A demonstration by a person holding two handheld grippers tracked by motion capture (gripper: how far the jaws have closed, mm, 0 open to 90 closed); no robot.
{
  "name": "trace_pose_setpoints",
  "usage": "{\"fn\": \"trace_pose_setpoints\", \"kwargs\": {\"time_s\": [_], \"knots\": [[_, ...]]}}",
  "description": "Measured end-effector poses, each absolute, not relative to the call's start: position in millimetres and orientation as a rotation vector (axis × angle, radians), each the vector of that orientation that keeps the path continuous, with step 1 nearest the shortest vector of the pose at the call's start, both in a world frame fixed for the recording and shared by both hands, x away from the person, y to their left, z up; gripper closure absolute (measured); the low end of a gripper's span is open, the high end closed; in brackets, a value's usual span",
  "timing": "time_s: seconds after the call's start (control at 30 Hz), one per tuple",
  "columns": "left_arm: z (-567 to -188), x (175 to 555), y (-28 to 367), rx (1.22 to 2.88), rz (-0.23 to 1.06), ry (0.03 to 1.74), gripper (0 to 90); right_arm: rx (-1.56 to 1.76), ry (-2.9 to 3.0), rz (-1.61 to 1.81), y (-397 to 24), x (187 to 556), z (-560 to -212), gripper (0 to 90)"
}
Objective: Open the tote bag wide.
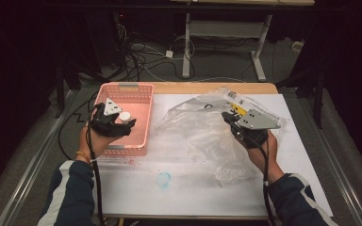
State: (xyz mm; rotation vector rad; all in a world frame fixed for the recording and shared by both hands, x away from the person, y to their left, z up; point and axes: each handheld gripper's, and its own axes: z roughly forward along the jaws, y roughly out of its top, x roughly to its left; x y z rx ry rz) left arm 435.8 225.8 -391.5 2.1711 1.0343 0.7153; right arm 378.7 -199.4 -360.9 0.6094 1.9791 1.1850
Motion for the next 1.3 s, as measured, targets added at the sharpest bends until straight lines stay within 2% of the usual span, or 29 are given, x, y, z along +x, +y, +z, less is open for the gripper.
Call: {"fn": "trace_pose_setpoints", "kwargs": {"time_s": [0.23, 0.47, 0.57, 0.67, 0.7, 0.93, 1.3], "knots": [[-404, 475, 228, 2.237, 0.650, 1.146, 20.3, 0.576, 2.015, 1.202, -198, 377, -362, 89.9], [-428, 503, 228, 2.350, 0.591, 1.334, 20.4, 0.543, 2.045, 1.201, -196, 375, -364, 89.9], [-430, 507, 231, 2.352, 0.540, 1.363, 28.1, 0.541, 2.048, 1.204, -196, 375, -365, 89.9], [-429, 507, 232, 2.354, 0.494, 1.335, 44.7, 0.537, 2.052, 1.203, -196, 374, -365, 89.9], [-429, 506, 231, 2.356, 0.500, 1.326, 46.3, 0.539, 2.052, 1.204, -197, 374, -365, 89.9], [-422, 498, 226, 2.375, 0.504, 1.239, 47.7, 0.543, 2.049, 1.202, -197, 375, -366, 90.0], [-378, 438, 227, 2.146, 0.662, 1.027, 47.9, 0.533, 2.010, 1.216, -193, 372, -356, 90.0]]}}
